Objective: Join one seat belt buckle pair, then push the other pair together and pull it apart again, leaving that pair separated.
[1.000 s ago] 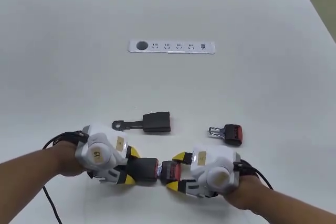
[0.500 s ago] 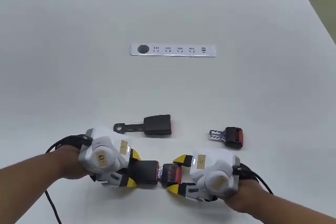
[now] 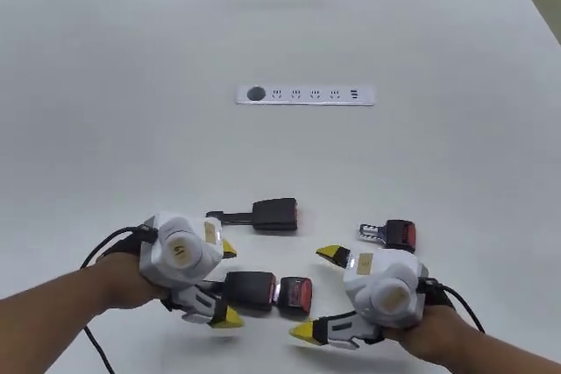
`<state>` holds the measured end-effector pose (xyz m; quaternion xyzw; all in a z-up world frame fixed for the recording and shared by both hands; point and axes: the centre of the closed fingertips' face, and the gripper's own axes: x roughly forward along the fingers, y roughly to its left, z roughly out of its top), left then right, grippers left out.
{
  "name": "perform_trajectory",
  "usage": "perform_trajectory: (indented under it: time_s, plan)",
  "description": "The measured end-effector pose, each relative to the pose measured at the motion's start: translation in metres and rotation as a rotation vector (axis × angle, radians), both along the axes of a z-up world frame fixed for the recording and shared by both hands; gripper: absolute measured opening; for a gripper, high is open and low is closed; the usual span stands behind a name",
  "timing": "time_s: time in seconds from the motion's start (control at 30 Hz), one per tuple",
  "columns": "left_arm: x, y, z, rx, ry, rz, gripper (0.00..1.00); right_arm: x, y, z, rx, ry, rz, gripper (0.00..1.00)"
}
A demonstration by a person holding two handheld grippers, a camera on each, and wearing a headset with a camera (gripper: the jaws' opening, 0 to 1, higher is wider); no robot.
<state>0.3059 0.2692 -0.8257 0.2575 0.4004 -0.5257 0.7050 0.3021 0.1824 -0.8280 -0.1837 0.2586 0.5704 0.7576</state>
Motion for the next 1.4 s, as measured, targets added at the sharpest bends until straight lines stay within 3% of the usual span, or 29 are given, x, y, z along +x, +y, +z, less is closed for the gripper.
perform_trajectory:
  time_s: [0.07, 0.2, 0.33, 0.57, 0.73, 0.8, 1.07, 1.23, 1.4]
  plan:
    - [0.000, 0.001, 0.008, 0.001, -0.010, 0.036, 0.73, 0.003, -0.004, 0.010, 0.050, -0.009, -0.015, 0.75]
    - [0.001, 0.005, 0.023, 0.018, -0.036, 0.073, 0.74, 0.010, -0.019, 0.022, 0.071, -0.051, -0.024, 0.76]
    - [0.010, 0.005, 0.041, -0.018, -0.074, 0.135, 0.75, 0.023, -0.034, 0.031, 0.113, -0.057, -0.075, 0.77]
    - [0.032, 0.009, 0.058, -0.023, -0.134, 0.131, 0.77, 0.044, -0.068, 0.033, 0.094, -0.065, -0.144, 0.79]
    - [0.057, 0.006, 0.060, -0.075, -0.160, 0.130, 0.77, 0.054, -0.091, 0.029, 0.051, -0.044, -0.162, 0.78]
    - [0.063, 0.006, 0.058, -0.084, -0.161, 0.122, 0.77, 0.055, -0.099, 0.026, 0.050, 0.009, -0.180, 0.78]
    - [0.092, 0.009, 0.045, -0.138, -0.137, 0.120, 0.75, 0.072, -0.124, 0.013, -0.037, 0.019, -0.218, 0.77]
    - [0.098, 0.000, 0.033, -0.153, -0.106, 0.087, 0.74, 0.080, -0.129, 0.006, -0.057, 0.040, -0.234, 0.77]
    - [0.107, -0.013, 0.023, -0.171, -0.074, 0.065, 0.74, 0.085, -0.130, -0.007, -0.085, 0.077, -0.202, 0.77]
